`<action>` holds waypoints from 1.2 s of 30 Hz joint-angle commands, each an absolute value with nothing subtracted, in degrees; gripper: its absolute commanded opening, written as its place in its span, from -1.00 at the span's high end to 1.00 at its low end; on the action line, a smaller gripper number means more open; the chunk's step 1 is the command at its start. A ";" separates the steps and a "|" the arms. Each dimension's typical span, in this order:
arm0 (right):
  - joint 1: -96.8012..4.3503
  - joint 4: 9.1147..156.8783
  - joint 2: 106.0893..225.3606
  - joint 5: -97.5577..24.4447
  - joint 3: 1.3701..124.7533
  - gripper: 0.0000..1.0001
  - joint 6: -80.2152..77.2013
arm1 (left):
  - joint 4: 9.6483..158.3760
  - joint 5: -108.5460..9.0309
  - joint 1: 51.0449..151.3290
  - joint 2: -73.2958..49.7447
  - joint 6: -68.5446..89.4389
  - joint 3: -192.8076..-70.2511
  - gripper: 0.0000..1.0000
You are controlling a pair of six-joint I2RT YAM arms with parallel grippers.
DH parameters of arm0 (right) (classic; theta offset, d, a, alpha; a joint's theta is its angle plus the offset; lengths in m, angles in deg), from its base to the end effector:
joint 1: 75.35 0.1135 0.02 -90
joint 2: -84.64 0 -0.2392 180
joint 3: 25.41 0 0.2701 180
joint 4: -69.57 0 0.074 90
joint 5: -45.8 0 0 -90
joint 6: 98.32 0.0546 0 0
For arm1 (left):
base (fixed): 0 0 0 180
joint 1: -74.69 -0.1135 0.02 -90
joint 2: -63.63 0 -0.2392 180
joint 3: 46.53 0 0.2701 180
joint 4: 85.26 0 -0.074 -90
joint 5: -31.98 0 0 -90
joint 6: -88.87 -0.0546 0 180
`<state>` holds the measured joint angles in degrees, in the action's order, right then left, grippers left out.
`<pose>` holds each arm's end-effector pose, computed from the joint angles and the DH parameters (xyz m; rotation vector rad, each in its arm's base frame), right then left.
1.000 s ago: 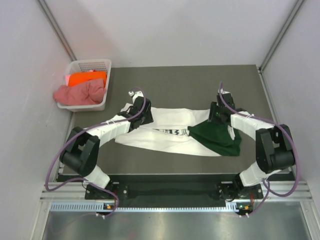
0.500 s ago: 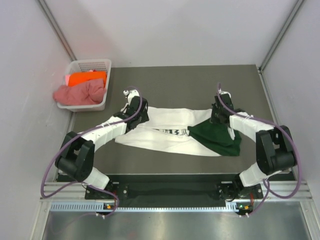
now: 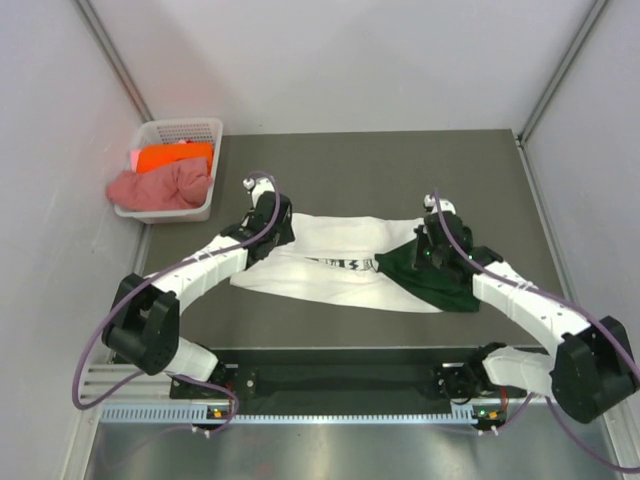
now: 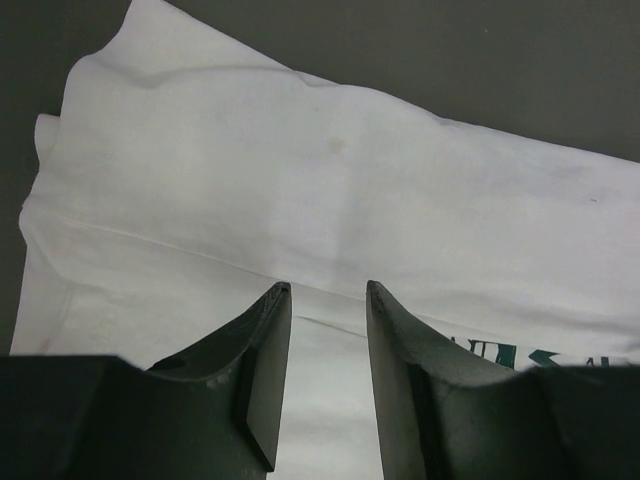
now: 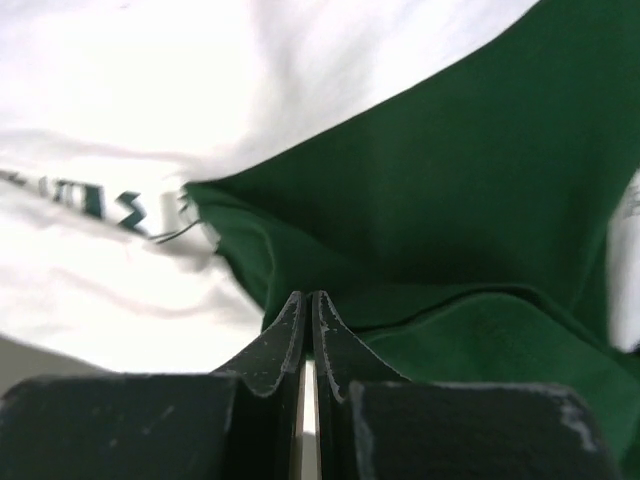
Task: Fold and stack the t-shirts
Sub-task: Fold the tshirt
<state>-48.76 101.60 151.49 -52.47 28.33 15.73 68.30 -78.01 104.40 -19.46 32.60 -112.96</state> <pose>0.2533 0.1180 0.1814 0.0181 2.3636 0.2627 0.3058 -0.1530 0.1879 -0.2528 2.2601 -0.1772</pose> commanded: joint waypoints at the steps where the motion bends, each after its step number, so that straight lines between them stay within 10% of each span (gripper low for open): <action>1: -44.43 103.14 146.71 -50.09 26.55 0.97 20.67 | 68.90 -77.18 104.48 -16.44 31.65 -112.80 0.18; 7: -38.46 102.53 143.89 -44.55 23.38 0.83 30.41 | 70.12 -74.63 104.75 -15.74 32.62 -111.83 0.23; 11: -34.84 101.04 141.87 -40.95 22.32 0.03 35.00 | 69.96 -73.67 105.36 -16.26 32.62 -112.27 0.23; 17: -34.75 108.65 135.45 -47.07 27.23 -0.35 32.73 | 71.27 -71.56 107.12 -16.09 32.18 -112.27 0.21; 28: -45.03 118.43 131.85 -58.87 27.52 -0.26 33.05 | 74.60 -63.74 119.75 -19.86 43.49 -114.03 0.10; 36: -45.12 128.71 126.05 -64.93 20.83 0.25 48.35 | 86.03 -60.92 131.02 -28.80 55.72 -115.07 0.10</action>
<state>-44.79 122.45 127.41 -60.82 22.10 40.50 78.05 -62.84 128.31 -25.05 49.15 -112.66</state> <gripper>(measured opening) 0.398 0.452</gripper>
